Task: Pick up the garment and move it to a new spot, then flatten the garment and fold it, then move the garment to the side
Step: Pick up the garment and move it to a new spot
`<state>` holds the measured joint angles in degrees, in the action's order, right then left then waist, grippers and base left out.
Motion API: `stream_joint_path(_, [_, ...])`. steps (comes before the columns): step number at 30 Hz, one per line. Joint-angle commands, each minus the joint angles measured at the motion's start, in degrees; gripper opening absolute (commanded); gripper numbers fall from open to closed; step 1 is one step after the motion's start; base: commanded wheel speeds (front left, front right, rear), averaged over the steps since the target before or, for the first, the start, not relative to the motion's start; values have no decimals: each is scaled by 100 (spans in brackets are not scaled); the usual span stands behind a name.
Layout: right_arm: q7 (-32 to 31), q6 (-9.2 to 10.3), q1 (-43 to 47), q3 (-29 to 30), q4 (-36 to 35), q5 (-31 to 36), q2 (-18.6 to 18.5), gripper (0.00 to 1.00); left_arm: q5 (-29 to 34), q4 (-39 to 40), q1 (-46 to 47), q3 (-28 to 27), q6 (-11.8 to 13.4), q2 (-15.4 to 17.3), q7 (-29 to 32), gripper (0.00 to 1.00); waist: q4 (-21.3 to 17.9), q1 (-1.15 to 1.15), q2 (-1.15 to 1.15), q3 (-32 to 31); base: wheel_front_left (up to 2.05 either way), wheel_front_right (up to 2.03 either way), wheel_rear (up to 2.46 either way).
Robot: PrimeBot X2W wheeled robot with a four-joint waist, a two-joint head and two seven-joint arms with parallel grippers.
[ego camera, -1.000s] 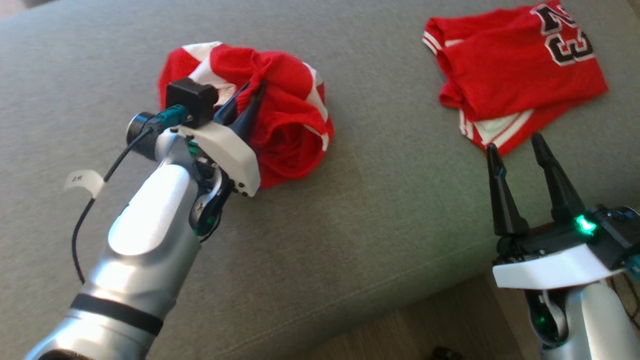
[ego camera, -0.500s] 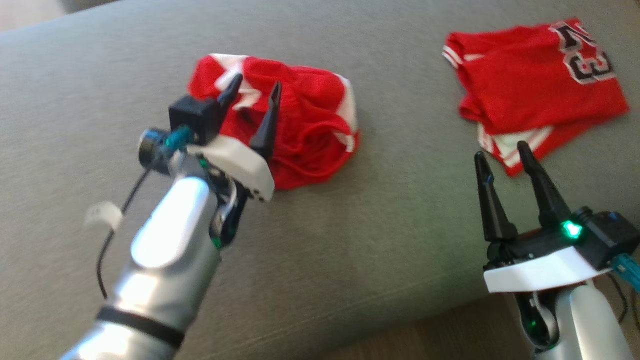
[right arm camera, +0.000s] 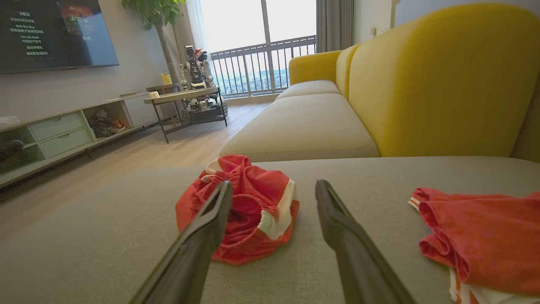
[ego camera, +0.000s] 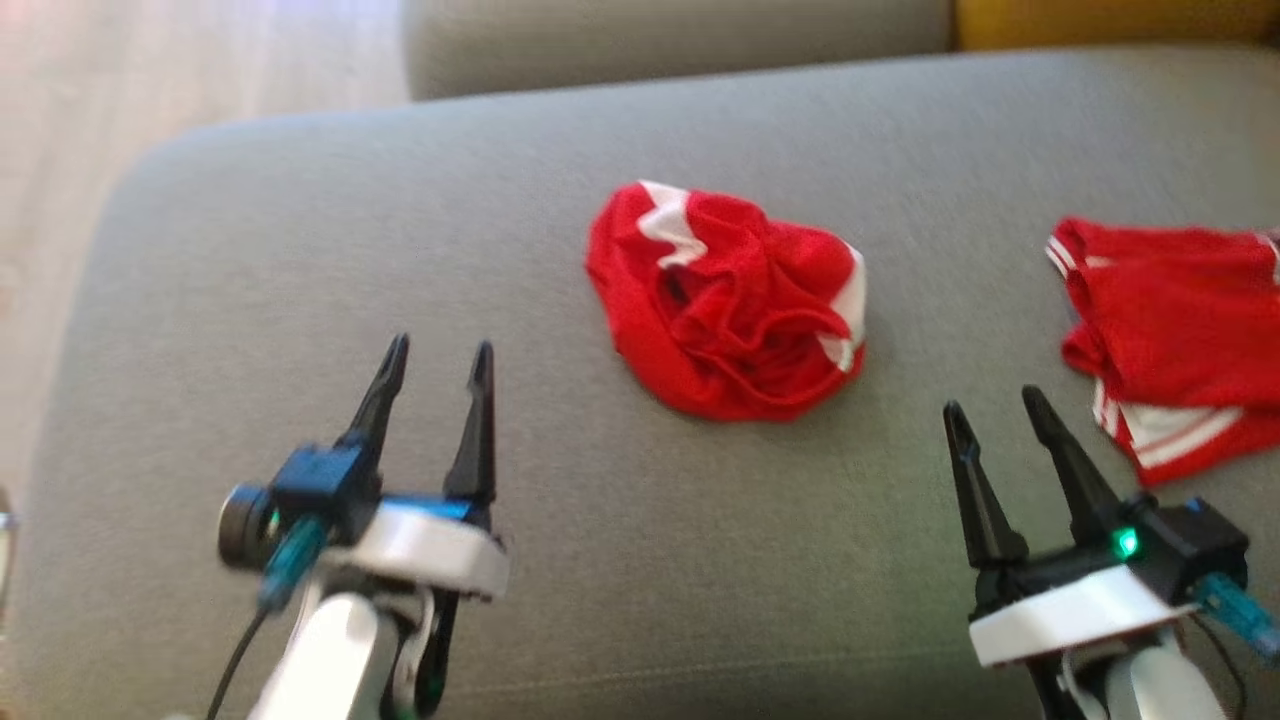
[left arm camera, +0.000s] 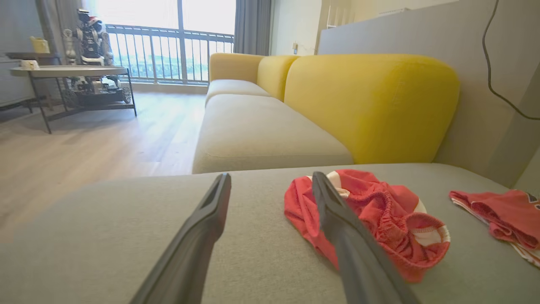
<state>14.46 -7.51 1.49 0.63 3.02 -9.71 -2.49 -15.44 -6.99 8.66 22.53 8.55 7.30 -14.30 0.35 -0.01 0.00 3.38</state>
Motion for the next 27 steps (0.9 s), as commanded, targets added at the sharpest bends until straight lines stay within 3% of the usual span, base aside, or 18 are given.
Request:
stream_joint_path(1, [54,2,15,-118,-154,20,-39,100,18,421,-56,-358,87,-2,-69,100,322,1,0,-331,0,0,0])
stream_joint_path(4, [54,2,137,-127,-139,93,-39,100,236,959,-553,-591,195,-86,-69,100,403,1,0,-444,0,0,0])
stream_joint_path(9, [54,2,288,-106,-144,147,-39,100,368,1466,-1203,-815,151,-241,-69,100,437,1,0,-563,0,0,0])
stream_joint_path(14, [54,2,456,-159,-126,186,-39,100,812,1481,-1700,-914,158,-277,-69,100,454,1,0,-656,0,0,0])
stream_joint_path(27, [54,2,574,-162,-84,189,-39,100,1096,1354,-2036,-1047,-7,-358,-70,100,444,1,0,-802,0,0,0])
